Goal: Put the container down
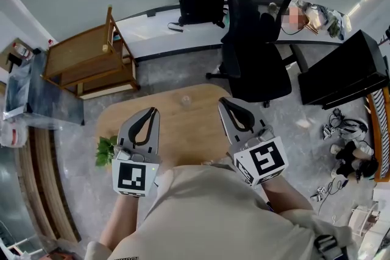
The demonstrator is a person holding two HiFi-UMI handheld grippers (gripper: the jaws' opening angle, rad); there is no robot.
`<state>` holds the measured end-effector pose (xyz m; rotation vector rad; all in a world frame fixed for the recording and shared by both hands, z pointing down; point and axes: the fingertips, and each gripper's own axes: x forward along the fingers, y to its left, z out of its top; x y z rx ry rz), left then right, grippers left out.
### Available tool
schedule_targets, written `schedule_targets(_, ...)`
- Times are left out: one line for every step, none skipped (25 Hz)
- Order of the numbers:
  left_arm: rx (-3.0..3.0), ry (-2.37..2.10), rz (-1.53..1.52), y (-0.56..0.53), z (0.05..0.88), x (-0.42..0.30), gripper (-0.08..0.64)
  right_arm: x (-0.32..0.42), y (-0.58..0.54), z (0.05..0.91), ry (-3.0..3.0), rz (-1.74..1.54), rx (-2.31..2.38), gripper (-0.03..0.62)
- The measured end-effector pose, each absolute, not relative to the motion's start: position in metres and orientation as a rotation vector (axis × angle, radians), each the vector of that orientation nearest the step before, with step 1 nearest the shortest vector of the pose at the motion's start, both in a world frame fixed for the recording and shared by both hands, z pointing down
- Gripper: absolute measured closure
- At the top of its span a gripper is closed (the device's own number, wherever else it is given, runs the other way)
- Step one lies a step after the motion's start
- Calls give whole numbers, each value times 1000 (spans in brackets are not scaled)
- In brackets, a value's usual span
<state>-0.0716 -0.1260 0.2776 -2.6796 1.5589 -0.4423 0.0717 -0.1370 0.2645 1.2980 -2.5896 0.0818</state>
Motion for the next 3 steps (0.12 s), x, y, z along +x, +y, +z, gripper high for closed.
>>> schedule_targets(-2681,1559,-438,-125,276,-72,548,71,-136,265,-2593,82,1294,597)
schedule_targets(-2682,1559,-435,-124,275,-72,548,71,-134,265,-2595,83,1292,597)
schedule_targets(-2683,1559,-432,-123,274,-72,548,70,-133,265,-2597,83,1289,595)
